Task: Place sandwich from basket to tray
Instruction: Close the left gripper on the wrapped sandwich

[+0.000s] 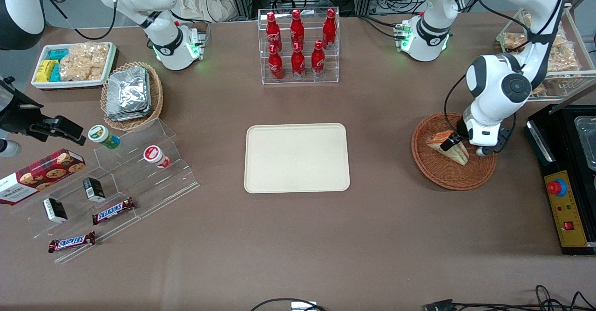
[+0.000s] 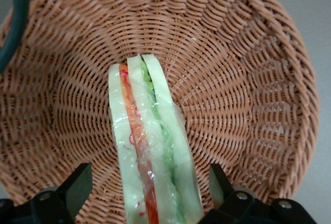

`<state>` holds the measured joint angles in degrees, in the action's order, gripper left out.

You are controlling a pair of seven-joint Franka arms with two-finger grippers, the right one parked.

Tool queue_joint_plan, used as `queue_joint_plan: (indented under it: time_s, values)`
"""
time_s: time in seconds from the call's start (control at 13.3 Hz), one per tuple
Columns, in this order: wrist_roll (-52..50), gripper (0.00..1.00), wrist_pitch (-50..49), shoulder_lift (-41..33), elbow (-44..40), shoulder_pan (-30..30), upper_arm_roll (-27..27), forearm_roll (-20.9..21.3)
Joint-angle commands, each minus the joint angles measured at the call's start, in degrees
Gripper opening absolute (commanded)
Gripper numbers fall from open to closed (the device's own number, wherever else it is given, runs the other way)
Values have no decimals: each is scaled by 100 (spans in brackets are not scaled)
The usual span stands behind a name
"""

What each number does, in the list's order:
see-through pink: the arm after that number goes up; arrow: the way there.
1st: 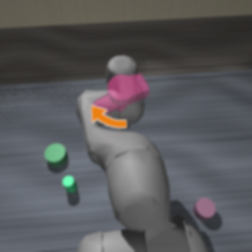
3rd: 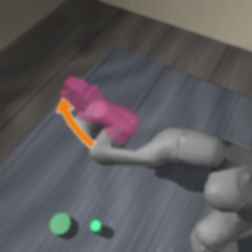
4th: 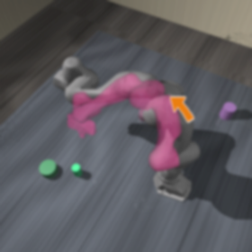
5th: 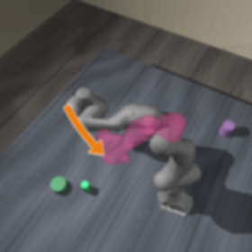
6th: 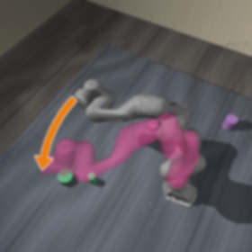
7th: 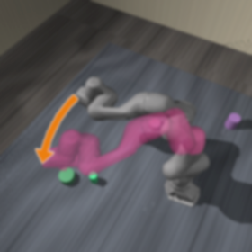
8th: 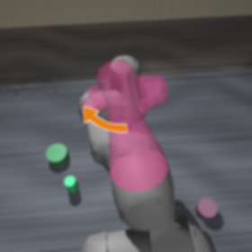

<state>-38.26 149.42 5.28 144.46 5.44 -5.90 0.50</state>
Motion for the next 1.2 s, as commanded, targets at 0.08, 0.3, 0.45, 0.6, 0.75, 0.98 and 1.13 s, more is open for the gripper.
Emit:
queue_joint_plan:
  time_s: [0.08,0.3,0.45,0.6,0.75,0.98,1.13]
  values:
    - [-137,88,316,149,91,-16,-8,46]
    - [-137,0,307,166,83,-16,-8,46]
    - [-155,0,289,149,48,-16,-8,46]
    - [-155,0,28,-96,-40,-16,-17,55]
    - [-76,0,-848,-264,-600,-25,-60,203]
    - [108,0,-2405,-221,-1839,-25,-376,459]
    - [161,0,-2637,-220,-2280,-25,-543,451]
